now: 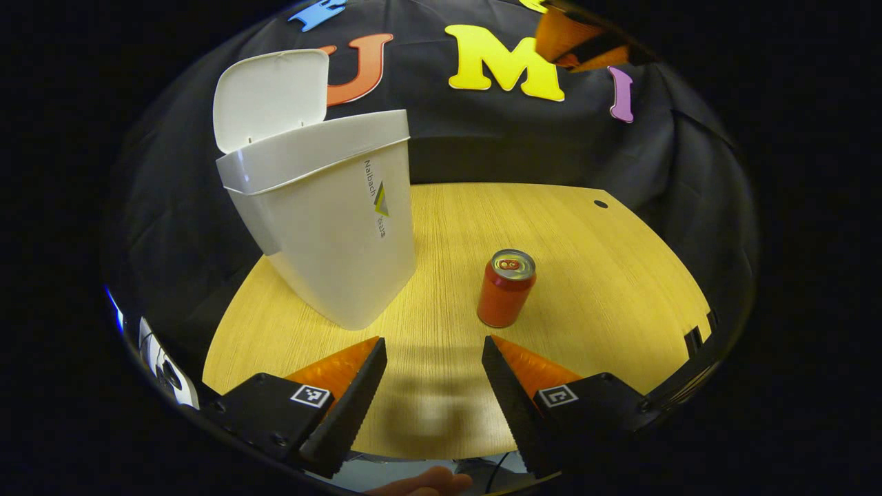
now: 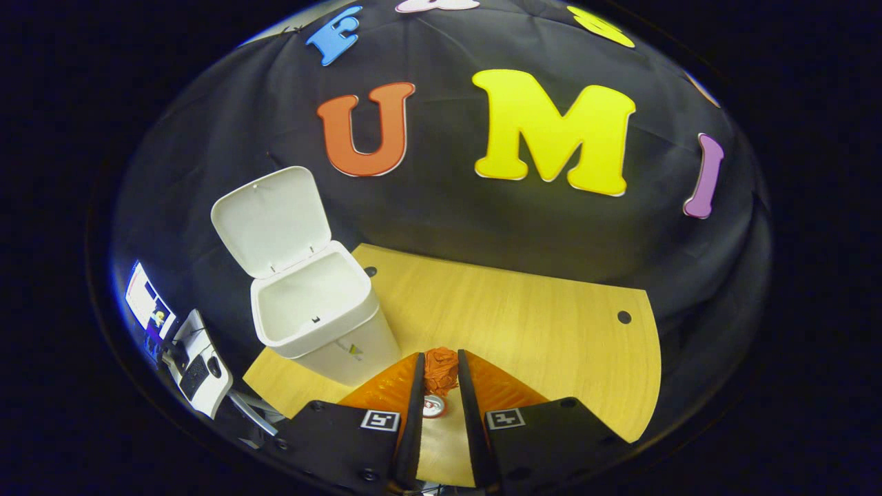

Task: Press the lid of the desktop garbage bin to open it, pick up the crumpled paper on the desktop and throw it into the bin, then pick up the pop can on the desktop and drop it into the bin, and finally close the garbage bin lid.

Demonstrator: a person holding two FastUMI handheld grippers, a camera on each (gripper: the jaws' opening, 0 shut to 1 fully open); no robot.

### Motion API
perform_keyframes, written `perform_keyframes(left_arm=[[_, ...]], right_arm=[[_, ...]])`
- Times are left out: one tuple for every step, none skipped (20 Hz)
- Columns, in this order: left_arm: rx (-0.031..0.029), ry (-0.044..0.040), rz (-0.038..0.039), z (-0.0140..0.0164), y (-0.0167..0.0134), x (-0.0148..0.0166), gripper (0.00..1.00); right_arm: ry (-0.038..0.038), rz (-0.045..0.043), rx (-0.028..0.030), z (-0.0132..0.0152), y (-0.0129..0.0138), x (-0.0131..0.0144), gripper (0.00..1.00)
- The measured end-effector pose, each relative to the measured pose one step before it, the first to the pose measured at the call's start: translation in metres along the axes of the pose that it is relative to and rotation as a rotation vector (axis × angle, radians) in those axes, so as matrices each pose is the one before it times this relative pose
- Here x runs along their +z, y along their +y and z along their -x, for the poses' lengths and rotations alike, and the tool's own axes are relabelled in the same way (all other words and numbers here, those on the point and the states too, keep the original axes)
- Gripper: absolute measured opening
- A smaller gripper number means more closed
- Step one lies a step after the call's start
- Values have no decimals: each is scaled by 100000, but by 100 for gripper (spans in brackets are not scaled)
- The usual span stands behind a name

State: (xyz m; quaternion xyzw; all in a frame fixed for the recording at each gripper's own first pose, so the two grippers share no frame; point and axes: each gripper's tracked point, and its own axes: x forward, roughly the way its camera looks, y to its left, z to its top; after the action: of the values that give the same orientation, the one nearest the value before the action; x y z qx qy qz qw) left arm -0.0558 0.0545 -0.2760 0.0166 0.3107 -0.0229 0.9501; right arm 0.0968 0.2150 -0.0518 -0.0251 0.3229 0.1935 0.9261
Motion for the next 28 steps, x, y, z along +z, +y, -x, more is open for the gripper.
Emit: perform_keyframes(left_arm=[[-362,351,384,-78,101,-211,93],[155,706,753,-60,203,-211,93],[-233,746,1113,-126,118,-221,93],[-234,403,950,-108,157,-226,93],[-145,293,584,-169,267,-93,93],[-11,-22,256,-187,223,-109,93],[-433,-335,143,-119,94,27,93],[-389,-684,228,-92,98,-7,93],[-42,-423,324,-110,96,24,93],[-161,205,190,-94,95,-131,93],[-502,441,723,-161,27,-128,94],[-1019,343,801,-203,37,-88,94],[-769,-338,755,-145,158,52,94],[-146,-402,413,-54,154,-11,94],[-141,-50,-134,-37,145,-95,93],[-294,-264,-675,-10,149,-73,93],[334,-1027,-808,1,374,76,94],[209,-678,-893,-33,338,14,94],[335,-260,-749,128,182,-100,94],[101,-498,-596,102,224,-74,93],[625,-495,-310,76,300,-33,94],[-518,234,48,81,-68,-170,93],[488,-60,-295,192,140,-89,93],[510,-198,-347,89,137,-70,93],[256,316,-30,102,43,-140,93],[374,284,351,126,-53,-228,93],[40,508,729,140,110,-100,93],[36,405,669,307,-170,-139,93]], right_arm=[[-452,1386,1737,-441,1305,789,29],[-182,1458,1587,-579,1286,598,29],[-95,1334,1107,-574,1082,577,29],[58,1310,1098,-555,1084,396,29],[374,1380,1456,-652,1066,421,29],[395,1382,1056,-647,966,163,31],[518,1689,1238,-827,1035,210,29],[175,2179,1364,-712,918,242,31],[57,1996,570,-888,792,349,31],[163,937,1300,-976,1105,240,29],[525,933,1249,-918,980,310,29],[986,829,382,-1078,560,20,29],[1238,277,343,-991,551,55,29],[1538,239,70,-762,396,-102,29],[1103,-386,728,-796,501,-50,29],[707,84,1393,-770,713,-67,31],[786,1008,17,-792,351,-123,31],[402,1037,85,-664,266,-168,29],[436,511,567,-477,384,-92,29],[533,114,837,-412,490,-298,31],[259,-401,1795,-318,589,-134,31],[484,-615,982,-365,309,-308,31],[112,-676,459,-184,137,-39,36],[-31,-899,583,-166,166,-98,36],[-361,-1012,736,-163,123,107,36],[321,-284,87,-56,100,-173,37],[475,350,-385,-112,-89,-119,37],[-126,-469,1190,40,271,-24,32]])
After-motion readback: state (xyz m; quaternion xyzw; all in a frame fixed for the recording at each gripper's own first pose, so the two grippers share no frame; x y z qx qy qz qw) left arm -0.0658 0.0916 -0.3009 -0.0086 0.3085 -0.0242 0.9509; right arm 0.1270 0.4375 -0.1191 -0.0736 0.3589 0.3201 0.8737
